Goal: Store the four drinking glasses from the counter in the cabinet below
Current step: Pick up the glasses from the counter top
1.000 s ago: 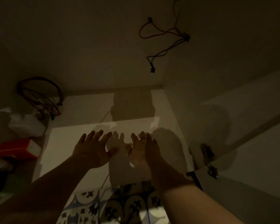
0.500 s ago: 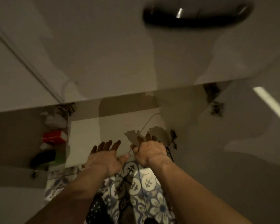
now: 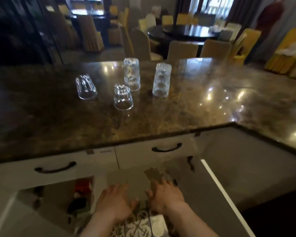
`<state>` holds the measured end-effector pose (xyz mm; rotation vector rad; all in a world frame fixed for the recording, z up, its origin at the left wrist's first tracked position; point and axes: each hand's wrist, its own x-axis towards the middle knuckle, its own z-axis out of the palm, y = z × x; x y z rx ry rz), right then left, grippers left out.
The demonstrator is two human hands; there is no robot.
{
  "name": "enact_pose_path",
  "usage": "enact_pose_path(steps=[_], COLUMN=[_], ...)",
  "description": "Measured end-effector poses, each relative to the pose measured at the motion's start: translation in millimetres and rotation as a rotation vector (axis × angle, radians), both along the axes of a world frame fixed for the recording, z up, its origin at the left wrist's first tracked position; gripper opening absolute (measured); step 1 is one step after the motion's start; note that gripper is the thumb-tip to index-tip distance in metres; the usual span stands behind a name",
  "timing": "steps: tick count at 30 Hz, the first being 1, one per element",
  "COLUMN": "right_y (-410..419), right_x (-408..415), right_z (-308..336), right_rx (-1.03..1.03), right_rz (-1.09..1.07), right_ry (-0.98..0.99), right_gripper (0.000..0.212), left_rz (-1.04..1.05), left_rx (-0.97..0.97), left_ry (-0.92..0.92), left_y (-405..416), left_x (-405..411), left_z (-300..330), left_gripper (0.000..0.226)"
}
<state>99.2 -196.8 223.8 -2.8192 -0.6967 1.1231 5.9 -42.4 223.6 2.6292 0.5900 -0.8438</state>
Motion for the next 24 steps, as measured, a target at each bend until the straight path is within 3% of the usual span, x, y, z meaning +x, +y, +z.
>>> enact_pose_path(steps=[8,14,19,24], right_y=[19.7,30.6,36.2,40.8], right_x=[-45.5,-53.1,-49.9,-40.0], right_z=[135.3,236.6,299.3,320.4], right_rx=[0.179,0.247,0.366,0.516], right_rz=[-0.048,-0.02,-0.016,0.011], right_ry=[-0.094,-0.241,-0.49,-0.734], right_gripper=[0.059,0.059,0.056,0.061], left_rz=[-0.021,-0.057,-0.076,-0.06], left_rx=[-0.005,0.129,0.196,0.329], left_ry=[-0.166,-0.487,-0.711,-0.971], left_y=[16.9,30.6,47.8,54.4], left_x=[-42.2,-50.7,-36.0,-18.6], left_z=[125.0,206.0,267.2,294.9], left_gripper=[0.076,0.072,0.076,0.082])
